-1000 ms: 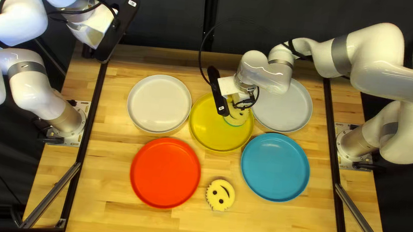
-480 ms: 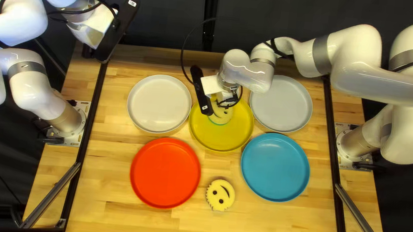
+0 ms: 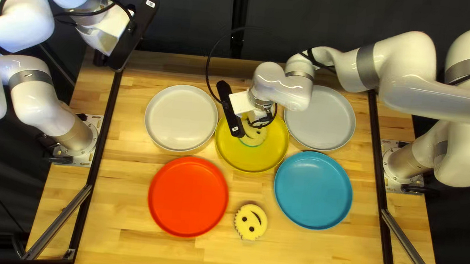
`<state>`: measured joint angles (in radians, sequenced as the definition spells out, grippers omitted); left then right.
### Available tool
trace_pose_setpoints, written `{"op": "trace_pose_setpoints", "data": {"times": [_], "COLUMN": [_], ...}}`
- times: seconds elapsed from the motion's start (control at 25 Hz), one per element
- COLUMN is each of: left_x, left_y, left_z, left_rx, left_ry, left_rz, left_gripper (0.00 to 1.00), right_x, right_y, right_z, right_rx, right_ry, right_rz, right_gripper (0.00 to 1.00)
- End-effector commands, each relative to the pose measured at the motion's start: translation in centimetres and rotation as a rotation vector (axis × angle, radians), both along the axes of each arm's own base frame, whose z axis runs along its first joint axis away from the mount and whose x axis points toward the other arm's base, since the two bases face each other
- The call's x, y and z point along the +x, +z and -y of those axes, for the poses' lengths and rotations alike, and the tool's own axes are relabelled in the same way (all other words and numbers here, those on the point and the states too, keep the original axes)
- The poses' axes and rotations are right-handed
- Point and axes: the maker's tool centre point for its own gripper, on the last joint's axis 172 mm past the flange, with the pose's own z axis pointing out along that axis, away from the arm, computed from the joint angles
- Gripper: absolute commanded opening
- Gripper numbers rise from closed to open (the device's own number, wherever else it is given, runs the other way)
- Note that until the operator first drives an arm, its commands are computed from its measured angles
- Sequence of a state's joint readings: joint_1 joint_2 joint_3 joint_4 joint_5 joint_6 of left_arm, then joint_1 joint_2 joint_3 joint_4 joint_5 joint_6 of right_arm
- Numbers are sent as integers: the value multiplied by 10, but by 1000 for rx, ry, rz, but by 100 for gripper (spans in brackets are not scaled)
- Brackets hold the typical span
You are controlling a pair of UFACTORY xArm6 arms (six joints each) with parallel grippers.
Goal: Pick up sponge and scrub the plate
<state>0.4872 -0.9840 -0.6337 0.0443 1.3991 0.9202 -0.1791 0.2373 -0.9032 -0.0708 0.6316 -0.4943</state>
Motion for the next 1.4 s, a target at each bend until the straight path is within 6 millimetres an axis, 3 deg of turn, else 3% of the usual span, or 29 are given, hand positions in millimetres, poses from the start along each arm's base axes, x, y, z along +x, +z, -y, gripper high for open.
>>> {"op": "trace_pose_setpoints", "data": {"times": [0.04,0.28,0.48,0.6,0.76,0.92,1.28,1.4], "left_x": [0,0,0,0,0,0,0,0], "left_y": [0,0,0,0,0,0,0,0], "left_z": [0,0,0,0,0,0,0,0], "left_rx": [0,0,0,0,0,0,0,0], "left_ry": [0,0,0,0,0,0,0,0], "left_rz": [0,0,0,0,0,0,0,0], "left_gripper": [100,100,100,100,100,100,100,100], "right_x": [-18,-11,-15,-30,-65,-95,-143,-157], "right_y": [6,17,38,49,61,64,47,54], "right_z": [-7,-18,4,20,49,64,72,70], "right_rx": [1,-9,-13,-12,-7,2,25,36], "right_ry": [-12,-14,-46,-78,-141,-195,-264,-276], "right_rz": [-5,4,11,10,6,3,-16,-20], "right_gripper": [0,0,0,0,0,0,0,0]}}
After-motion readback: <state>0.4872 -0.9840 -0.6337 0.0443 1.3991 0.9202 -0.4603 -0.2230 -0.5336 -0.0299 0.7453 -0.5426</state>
